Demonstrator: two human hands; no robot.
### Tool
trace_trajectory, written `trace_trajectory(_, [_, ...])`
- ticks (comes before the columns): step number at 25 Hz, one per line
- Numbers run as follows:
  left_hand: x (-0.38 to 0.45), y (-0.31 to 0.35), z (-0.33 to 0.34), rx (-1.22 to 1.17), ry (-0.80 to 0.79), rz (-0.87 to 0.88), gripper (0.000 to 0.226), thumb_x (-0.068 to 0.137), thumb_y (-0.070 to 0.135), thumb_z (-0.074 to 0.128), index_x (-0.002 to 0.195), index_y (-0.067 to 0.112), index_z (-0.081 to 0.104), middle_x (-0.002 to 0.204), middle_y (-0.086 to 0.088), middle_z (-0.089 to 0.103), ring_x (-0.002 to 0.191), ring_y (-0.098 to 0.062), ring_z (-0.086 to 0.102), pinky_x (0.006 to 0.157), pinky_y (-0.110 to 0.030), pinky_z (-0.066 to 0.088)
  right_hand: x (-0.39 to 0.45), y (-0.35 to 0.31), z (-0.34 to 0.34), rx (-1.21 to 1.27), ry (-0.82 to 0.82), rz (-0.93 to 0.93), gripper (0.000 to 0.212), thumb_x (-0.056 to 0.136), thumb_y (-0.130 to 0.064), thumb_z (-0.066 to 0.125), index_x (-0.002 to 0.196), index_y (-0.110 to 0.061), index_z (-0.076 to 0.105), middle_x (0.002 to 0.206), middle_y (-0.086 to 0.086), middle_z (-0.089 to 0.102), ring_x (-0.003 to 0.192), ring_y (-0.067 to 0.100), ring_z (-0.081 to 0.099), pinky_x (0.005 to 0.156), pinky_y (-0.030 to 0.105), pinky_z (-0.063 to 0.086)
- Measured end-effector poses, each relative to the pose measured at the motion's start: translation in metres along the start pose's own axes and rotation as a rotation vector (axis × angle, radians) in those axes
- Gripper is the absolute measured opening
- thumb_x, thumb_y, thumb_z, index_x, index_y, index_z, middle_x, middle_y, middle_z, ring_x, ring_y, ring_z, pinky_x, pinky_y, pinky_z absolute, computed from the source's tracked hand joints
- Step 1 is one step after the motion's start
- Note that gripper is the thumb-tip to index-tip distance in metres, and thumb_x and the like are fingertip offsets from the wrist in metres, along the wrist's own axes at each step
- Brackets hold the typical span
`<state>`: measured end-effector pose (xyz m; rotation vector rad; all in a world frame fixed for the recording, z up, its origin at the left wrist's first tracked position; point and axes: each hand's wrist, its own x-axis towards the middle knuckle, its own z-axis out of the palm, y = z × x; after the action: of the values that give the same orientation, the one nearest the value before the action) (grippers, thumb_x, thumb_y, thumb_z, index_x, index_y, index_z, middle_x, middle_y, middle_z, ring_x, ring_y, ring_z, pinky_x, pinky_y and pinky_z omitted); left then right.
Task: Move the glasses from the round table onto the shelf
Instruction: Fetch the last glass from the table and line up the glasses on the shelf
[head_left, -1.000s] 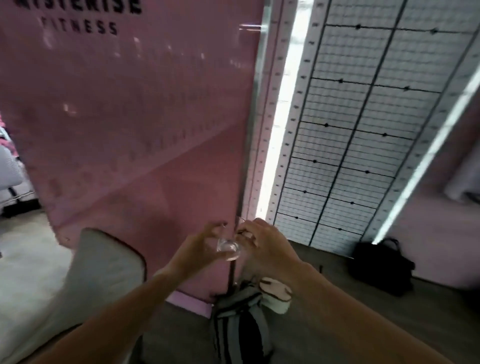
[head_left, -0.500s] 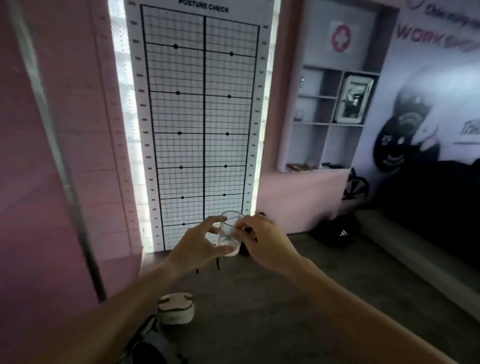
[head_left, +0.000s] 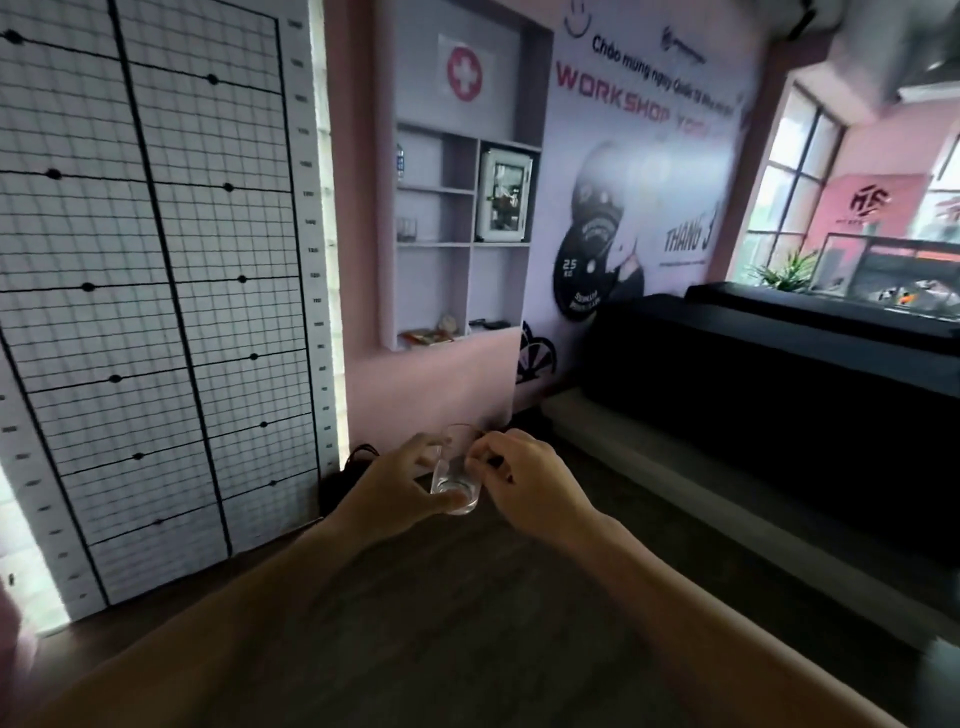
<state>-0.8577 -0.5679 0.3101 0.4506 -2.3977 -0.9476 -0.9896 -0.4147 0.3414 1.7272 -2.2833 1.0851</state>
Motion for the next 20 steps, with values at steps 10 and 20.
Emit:
trace_trajectory(10, [0.19,-0.067,0.001,-0.022,-0.091,0.105,0.07,0.065,0.05,0.085,0.124,0.045,0.047,0.115,0.015,0.063,0.1,-0.003,0.064,0.076,-0.025,0.059,0.139,0.082,0.012,-0.027,0.127,0.108,0.015,0.092,-0.039,0.06,0.106,-0.036,0.065,0.097,-0.004,0.063,0.081,0.015,0.065,0.077,0.039,0.057])
trace_trajectory(20, [0.355,-0.094,0.059,-0.087,-0.092,0.076,0.072,0.068,0.038,0.088,0.13,0.023,0.054,0.117,0.007,0.064,0.093,-0.004,0.063,0.086,-0.028,0.055,0.253,0.215,0.0,-0.025,0.149,0.131,0.015,0.09,-0.035,0.063,0.102,-0.03,0.069,0.095,-0.004,0.064,0.078,0.014,0.063,0.077,0.039,0.056])
